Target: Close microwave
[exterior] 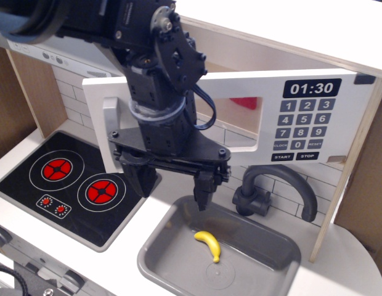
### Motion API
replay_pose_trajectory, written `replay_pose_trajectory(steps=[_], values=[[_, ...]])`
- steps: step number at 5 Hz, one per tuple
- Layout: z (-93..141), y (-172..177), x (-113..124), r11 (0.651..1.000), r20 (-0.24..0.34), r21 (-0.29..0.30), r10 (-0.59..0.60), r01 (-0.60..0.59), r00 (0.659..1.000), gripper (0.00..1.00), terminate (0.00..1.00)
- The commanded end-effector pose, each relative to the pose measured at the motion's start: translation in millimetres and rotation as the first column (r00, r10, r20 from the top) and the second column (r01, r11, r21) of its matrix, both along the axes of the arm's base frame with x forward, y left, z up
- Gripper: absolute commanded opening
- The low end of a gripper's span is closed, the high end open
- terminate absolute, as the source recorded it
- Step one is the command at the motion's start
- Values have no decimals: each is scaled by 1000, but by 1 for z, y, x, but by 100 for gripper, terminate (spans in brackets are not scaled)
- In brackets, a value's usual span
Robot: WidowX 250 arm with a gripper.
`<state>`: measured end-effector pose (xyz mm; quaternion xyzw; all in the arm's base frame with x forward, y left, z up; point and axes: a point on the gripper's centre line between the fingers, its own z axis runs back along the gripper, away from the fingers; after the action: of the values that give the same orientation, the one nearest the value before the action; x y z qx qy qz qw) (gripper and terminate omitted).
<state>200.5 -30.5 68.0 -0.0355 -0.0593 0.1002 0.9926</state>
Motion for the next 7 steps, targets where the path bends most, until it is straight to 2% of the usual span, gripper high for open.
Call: replay_pose_trajectory(steps=[1,2,3,4,5,6,7], values=[[0,0,0,1000,0,0,0,0,1000,100,0],[0,-6,22,999,61,-44,12,-9,998,100,0],[-1,-13,44,998,98,-60,42,-36,994,100,0],[0,-12,62,998,150,-53,37,-29,988,100,0],[-6,-2,71,1000,204,-17,6,-3,979,100,0],[-8,8,80,999,291,3,-44,45,956,100,0],[-1,14,97,998,338,9,-66,67,939,100,0]])
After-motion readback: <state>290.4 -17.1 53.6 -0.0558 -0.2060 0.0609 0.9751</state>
